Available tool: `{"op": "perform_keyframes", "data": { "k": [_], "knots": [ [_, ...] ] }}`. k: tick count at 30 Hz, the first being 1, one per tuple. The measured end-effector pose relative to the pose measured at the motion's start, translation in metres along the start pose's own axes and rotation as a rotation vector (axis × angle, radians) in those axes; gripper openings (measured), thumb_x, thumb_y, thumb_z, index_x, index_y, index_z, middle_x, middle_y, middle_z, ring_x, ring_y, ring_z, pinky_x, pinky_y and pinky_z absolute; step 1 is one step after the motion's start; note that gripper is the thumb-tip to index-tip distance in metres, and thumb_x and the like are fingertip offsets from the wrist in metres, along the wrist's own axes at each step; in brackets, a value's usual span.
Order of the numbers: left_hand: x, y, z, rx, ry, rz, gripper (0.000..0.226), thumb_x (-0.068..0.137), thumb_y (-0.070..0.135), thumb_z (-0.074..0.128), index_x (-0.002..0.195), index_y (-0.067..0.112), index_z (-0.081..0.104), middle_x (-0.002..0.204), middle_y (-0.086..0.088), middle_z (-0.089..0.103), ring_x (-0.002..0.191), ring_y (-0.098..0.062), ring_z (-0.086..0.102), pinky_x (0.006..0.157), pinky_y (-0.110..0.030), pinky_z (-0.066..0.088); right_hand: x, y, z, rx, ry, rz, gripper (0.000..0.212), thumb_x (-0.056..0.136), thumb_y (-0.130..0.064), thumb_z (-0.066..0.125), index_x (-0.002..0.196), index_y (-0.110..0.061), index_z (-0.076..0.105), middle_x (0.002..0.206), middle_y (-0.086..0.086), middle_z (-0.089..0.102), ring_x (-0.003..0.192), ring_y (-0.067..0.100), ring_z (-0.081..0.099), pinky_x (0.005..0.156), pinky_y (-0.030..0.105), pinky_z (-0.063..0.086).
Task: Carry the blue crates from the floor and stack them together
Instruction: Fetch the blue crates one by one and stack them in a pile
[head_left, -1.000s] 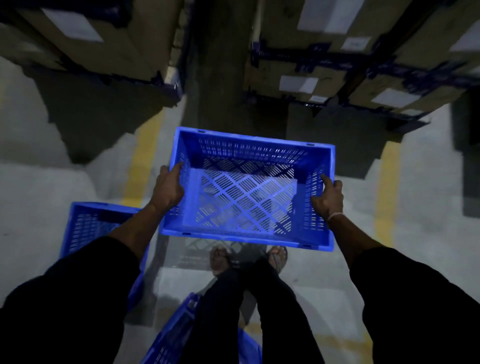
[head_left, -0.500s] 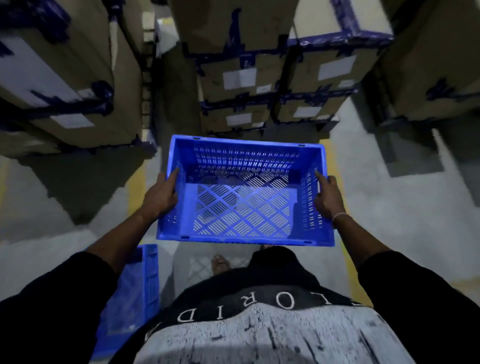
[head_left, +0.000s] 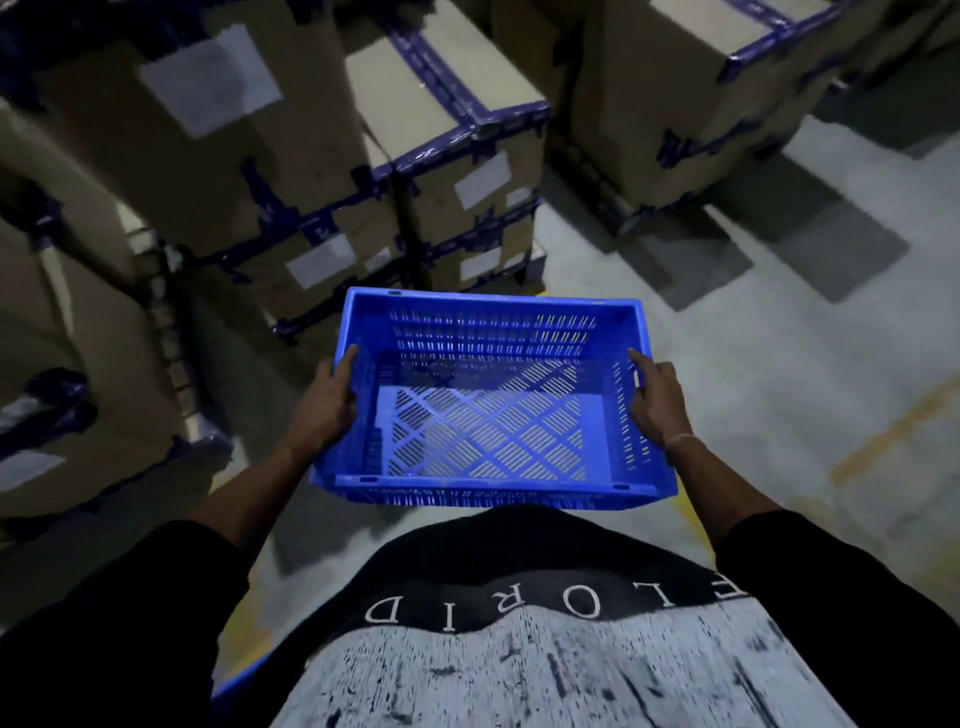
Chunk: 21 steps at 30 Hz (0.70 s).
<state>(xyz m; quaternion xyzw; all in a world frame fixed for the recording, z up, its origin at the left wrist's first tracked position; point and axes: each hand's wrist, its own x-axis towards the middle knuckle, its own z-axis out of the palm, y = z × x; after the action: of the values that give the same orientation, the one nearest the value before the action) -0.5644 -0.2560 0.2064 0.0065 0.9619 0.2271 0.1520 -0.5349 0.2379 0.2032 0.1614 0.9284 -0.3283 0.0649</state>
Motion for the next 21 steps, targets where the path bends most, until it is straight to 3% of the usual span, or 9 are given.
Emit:
{"op": "perform_keyframes", "data": {
  "k": [9,14,17,21],
  "knots": [
    [0.125,0.144,0.017,0.059,-0.036,0.307,0.085,0.085,0.003,0.063,0.160,0.018,0.026,0.142,-0.021,0.042,0.106,-0.043,0.060,0.080,-0.048,0.053,0.009,0.081,-0.082,0.049,0.232,0.207,0.058,0.091,0.001,0.047,0.146,-0.015,0.044,0.117,0.026,0.050,0.104,0.044,0.055,0.092,0.039,0.042],
    [0.198,0.223,0.027,0.053,-0.083,0.471,0.088,0.081,0.003,0.067,0.159,0.017,0.029,0.142,-0.021,0.044,0.109,-0.043,0.061,0.084,-0.050,0.054,0.022,0.117,-0.124,0.067,0.334,0.325,0.057,0.091,0.001,0.048,0.146,-0.016,0.044,0.117,0.026,0.049,0.104,0.045,0.054,0.093,0.042,0.043],
    [0.247,0.266,0.039,0.051,-0.103,0.587,0.081,0.082,0.010,0.060,0.157,0.016,0.033,0.139,-0.021,0.047,0.109,-0.042,0.061,0.088,-0.049,0.054,0.037,0.134,-0.143,0.065,0.389,0.392,0.058,0.090,0.002,0.047,0.145,-0.015,0.045,0.116,0.028,0.050,0.102,0.047,0.054,0.092,0.042,0.043],
    [0.315,0.329,0.062,0.009,-0.095,0.687,0.072,0.086,0.004,0.057,0.154,0.013,0.039,0.134,-0.022,0.051,0.108,-0.041,0.061,0.089,-0.046,0.051,0.073,0.159,-0.166,0.050,0.425,0.472,0.059,0.089,0.000,0.048,0.146,-0.015,0.044,0.114,0.029,0.051,0.100,0.048,0.054,0.091,0.043,0.044]
  ]
}}
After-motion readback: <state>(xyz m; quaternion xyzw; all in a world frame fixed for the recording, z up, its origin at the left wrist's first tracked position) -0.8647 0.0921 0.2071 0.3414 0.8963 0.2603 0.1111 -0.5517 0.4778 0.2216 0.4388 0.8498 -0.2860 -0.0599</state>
